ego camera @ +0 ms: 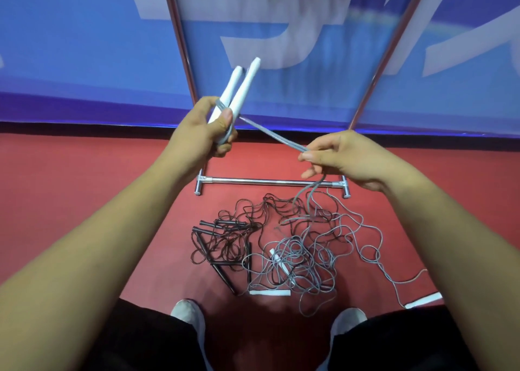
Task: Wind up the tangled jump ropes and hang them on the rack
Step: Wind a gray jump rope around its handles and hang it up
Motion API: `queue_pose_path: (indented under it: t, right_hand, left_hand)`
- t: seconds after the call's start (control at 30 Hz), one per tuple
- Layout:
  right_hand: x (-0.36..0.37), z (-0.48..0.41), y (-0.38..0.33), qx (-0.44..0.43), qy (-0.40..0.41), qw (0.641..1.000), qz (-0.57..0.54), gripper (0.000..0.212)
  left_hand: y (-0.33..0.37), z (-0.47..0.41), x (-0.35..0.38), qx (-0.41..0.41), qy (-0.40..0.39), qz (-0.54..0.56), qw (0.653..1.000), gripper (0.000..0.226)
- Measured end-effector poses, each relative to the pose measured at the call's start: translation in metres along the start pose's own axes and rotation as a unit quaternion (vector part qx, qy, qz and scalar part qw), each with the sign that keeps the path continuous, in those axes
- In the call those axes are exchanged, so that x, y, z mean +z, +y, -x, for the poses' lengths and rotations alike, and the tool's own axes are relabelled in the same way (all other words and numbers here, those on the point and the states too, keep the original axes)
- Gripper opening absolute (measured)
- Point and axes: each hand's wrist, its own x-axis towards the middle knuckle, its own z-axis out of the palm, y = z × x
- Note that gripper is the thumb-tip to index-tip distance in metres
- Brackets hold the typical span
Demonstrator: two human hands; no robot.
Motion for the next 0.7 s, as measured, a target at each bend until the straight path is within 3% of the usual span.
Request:
queue_pose_path:
  t: [0.2, 0.3, 0.47, 0.7]
  right_hand:
    - [0.005, 0.007, -0.014, -0.009, 0.018, 0.999, 0.032, 0.011]
    - [0.009, 0.013, -0.027, -0.036, 0.006, 0.998, 0.047, 0.010]
    - [0.018, 0.016, -0.042, -0.091, 0.015, 0.990, 0.105, 0.012]
    - [0.015, 0.011, -0.041, -0.133, 0.062, 0.977, 0.156, 0.003]
  left_hand:
    - [-0.003, -0.004, -0.007, -0.024, 0.076, -0.076, 0.994, 0.012]
    - [-0.009, -0.004, -0.009, -0.018, 0.073, -0.196, 0.978, 0.017]
    - [-0.023, -0.003, -0.002, -0.004, -0.037, -0.474, 0.880, 0.023]
    - [-0.022, 0.011, 0.030, -0.028, -0.217, -0.607, 0.764, 0.020]
